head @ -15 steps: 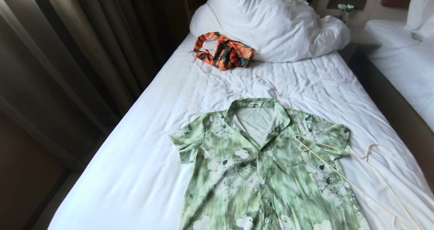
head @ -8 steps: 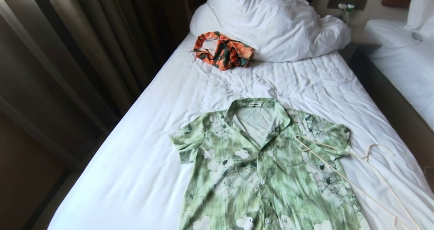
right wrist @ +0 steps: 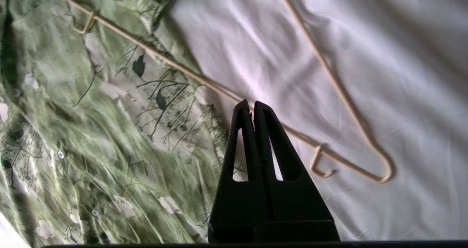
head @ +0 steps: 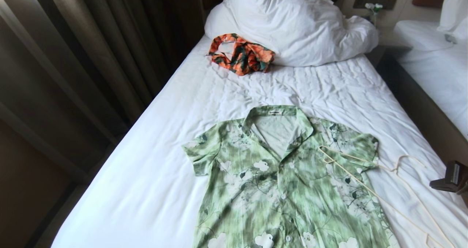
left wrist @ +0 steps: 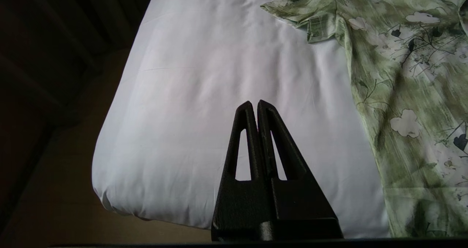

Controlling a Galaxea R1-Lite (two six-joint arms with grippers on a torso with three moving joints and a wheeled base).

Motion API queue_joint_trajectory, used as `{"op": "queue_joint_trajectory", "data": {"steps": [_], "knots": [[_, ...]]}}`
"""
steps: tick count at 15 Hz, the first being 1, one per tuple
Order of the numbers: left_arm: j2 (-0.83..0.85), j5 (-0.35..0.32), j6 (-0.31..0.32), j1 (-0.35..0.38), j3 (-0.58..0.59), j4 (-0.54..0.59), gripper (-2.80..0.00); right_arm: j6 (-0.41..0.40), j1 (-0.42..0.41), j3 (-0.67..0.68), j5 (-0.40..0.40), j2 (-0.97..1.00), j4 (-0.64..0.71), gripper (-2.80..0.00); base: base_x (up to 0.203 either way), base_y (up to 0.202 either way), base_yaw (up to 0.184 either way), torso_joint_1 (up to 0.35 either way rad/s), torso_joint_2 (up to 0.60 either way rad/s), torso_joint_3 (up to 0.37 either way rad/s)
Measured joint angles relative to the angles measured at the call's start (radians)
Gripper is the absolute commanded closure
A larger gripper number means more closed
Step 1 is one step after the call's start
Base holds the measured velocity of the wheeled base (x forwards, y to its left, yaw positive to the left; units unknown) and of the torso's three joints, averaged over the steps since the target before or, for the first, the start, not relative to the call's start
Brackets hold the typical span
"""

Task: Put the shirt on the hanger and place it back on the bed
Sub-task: Lift the shirt and hanger

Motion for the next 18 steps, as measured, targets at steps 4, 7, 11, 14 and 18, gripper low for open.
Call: {"op": "queue_joint_trajectory", "data": {"steps": [4,7,11,14,18], "knots": [[0.0,0.001,0.0,0.0,0.0,0.0,0.0,-0.129,-0.133,-0.103,0.051,0.149,0.12,0.0,0.0,0.0,0.0,0.0,0.0,0.0],[0.0,0.0,0.0,0.0,0.0,0.0,0.0,-0.228,-0.2,-0.147,0.103,0.219,0.167,-2.8,0.0,0.0,0.0,0.0,0.0,0.0],[0.0,0.0,0.0,0.0,0.0,0.0,0.0,-0.332,-0.259,-0.188,0.3,0.311,0.171,-2.8,0.0,0.0,0.0,0.0,0.0,0.0],[0.0,0.0,0.0,0.0,0.0,0.0,0.0,-0.439,-0.282,-0.192,0.448,0.379,0.172,-2.8,0.0,0.0,0.0,0.0,0.0,0.0],[0.0,0.0,0.0,0.0,0.0,0.0,0.0,-0.557,-0.286,-0.189,0.57,0.441,0.169,-2.8,0.0,0.0,0.0,0.0,0.0,0.0]]}}
